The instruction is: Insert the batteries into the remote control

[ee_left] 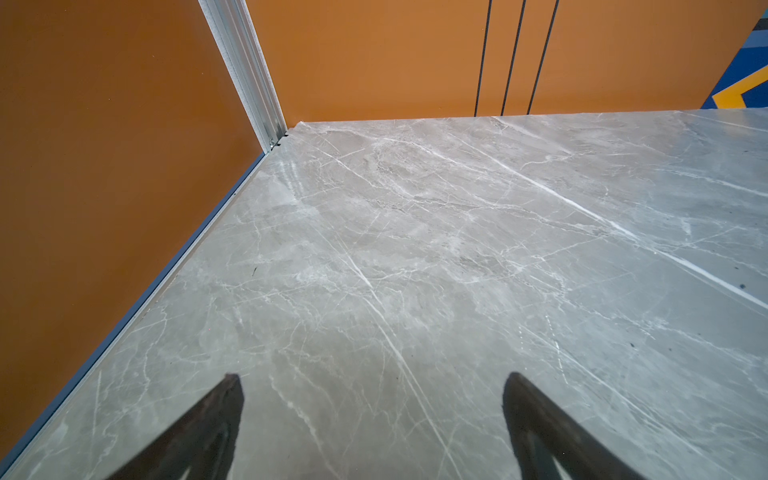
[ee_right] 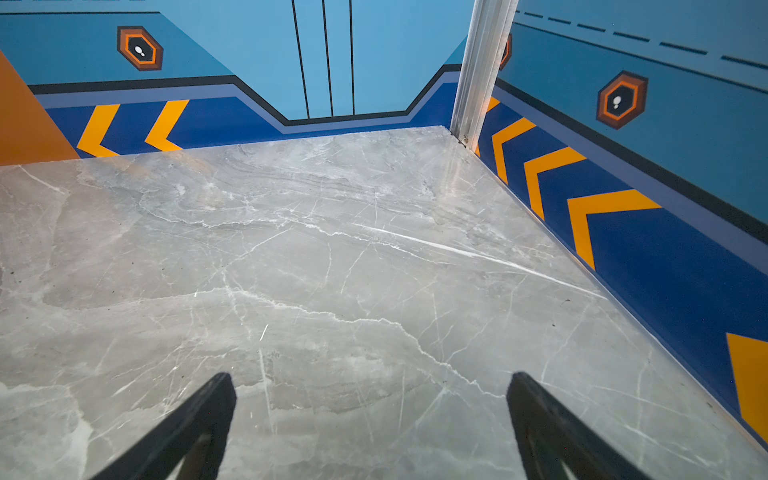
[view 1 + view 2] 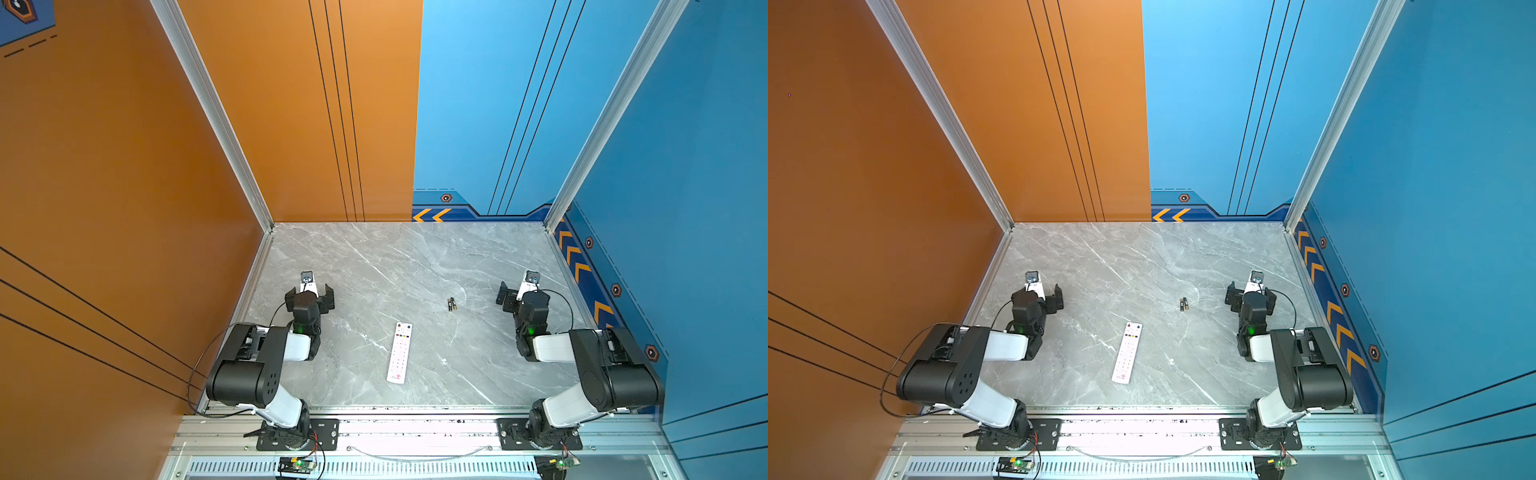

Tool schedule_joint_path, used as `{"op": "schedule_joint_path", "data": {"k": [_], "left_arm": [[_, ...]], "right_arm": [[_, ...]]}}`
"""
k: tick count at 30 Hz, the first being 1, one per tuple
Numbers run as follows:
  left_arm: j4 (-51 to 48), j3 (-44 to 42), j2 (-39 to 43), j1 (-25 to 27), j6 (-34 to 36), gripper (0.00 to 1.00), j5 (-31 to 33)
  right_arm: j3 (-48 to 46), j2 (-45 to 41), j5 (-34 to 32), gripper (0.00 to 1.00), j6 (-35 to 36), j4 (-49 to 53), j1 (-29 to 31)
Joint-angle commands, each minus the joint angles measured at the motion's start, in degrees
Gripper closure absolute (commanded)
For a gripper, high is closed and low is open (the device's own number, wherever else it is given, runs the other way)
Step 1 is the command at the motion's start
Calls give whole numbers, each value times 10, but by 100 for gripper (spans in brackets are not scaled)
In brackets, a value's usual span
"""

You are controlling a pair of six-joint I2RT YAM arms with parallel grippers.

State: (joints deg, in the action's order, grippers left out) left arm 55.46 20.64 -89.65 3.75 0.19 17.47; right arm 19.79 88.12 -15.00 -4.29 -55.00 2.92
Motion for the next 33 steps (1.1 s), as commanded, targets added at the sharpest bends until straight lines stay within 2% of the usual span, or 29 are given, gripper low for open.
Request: {"op": "schedule_joint_path", "data": {"k": [1,9,11,14,16,18,21,26,28,31,33], "left_arm": [[-9,5,-1,-3,-2,2,-11],[-9,4,0,-3,-3,2,-11],[-10,5,3,0,0,2,-4],[-58,17,35,14,6,2,27],[-98,30,54,18,5,2,41],[-164,49,81,24,-1,2,59],[-305,94,129,42,-2,2,84],[-502,176,178,110,-25,2,113],[-588,217,184,143,-57,2,133],[-725,285,182,176,-116,2,118],[-791,322,176,186,-155,2,84]], "right_arm": [[5,5,7,0,-6,10,-4],[6,2,0,0,-7,13,-3],[15,-32,-3,0,-10,56,-5],[51,-102,0,0,-10,179,-4],[49,-131,6,0,-8,189,-3],[44,-162,-2,0,-25,198,0],[71,-211,-29,0,-67,297,14],[107,-287,-63,0,-109,448,55],[114,-313,-50,0,-128,505,66],[118,-336,-31,0,-140,558,88],[115,-352,-28,0,-144,581,108]]}}
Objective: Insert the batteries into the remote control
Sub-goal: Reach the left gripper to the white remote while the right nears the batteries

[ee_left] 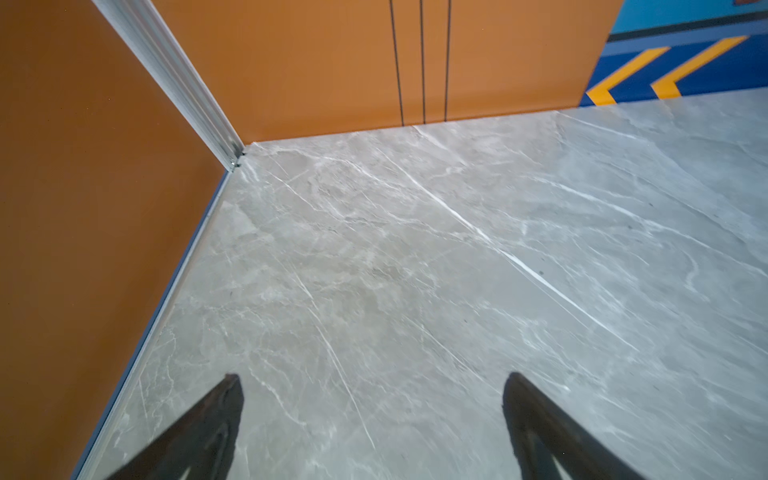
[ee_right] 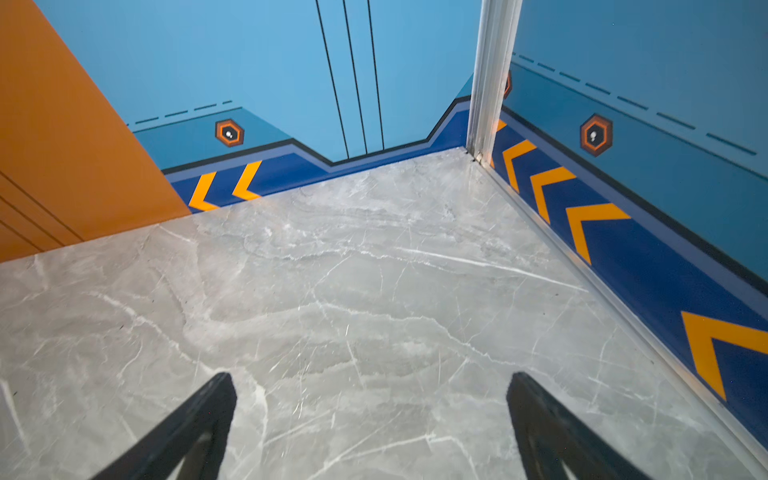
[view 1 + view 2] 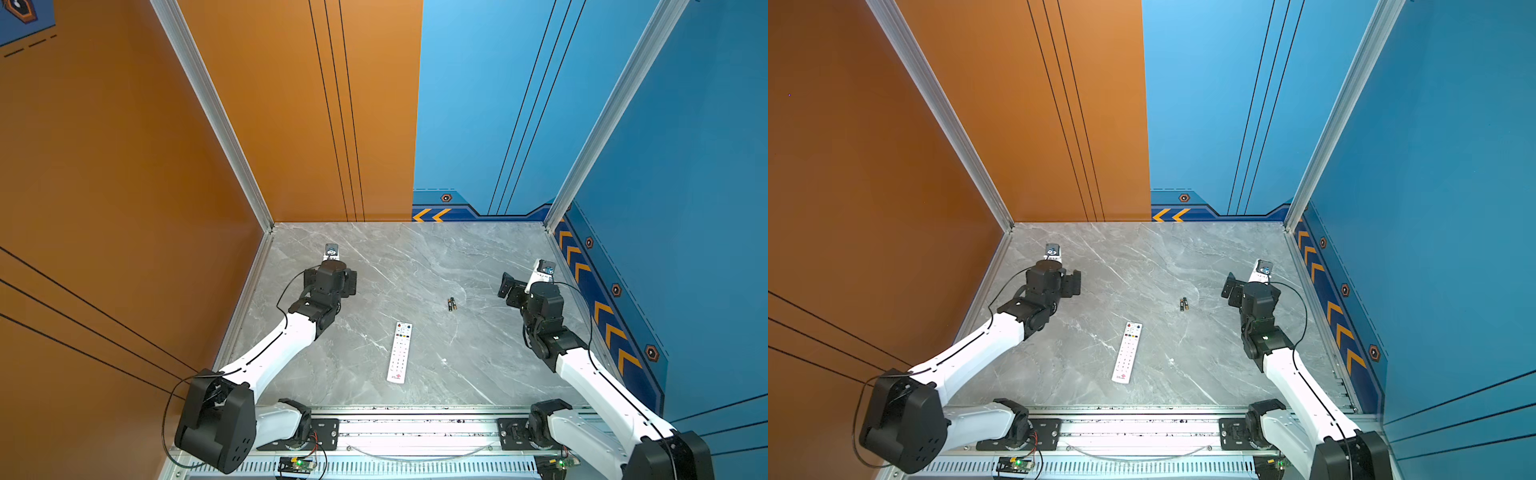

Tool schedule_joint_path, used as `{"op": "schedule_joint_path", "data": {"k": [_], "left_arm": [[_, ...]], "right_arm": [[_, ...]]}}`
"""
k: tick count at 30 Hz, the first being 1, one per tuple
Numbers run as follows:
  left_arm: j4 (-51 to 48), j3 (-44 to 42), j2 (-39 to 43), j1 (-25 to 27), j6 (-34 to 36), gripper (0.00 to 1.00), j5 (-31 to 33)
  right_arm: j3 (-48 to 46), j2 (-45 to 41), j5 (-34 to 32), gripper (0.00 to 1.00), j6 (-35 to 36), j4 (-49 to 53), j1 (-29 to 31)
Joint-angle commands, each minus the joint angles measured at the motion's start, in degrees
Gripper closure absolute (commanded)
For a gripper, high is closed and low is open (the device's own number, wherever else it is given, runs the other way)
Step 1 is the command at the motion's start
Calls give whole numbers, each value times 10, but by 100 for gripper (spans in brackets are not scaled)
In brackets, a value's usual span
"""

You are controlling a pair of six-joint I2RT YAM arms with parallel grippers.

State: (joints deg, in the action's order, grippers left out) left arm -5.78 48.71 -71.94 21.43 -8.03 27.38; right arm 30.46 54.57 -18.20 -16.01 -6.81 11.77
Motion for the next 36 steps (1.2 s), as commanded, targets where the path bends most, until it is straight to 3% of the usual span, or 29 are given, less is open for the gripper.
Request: {"op": "schedule_joint_path", "data": {"k": [1,4,9,14,24,36], "left_arm": [[-206,59,-6,12,-89,2,-52],[-231,76,-13,28,-111,2,-127],[-253,94,-29,81,-137,2,-173],[-268,100,-76,147,-164,2,-172],[-270,144,-189,253,-203,2,-155],[-271,170,-289,290,-234,0,-151]], "right_arm": [[8,-24,7,0,-33,112,30],[15,-36,18,0,-44,147,53],[35,-32,45,0,-46,196,85],[36,-11,92,0,-55,225,114],[31,6,94,0,-63,232,187],[7,20,81,0,-74,211,216]]}}
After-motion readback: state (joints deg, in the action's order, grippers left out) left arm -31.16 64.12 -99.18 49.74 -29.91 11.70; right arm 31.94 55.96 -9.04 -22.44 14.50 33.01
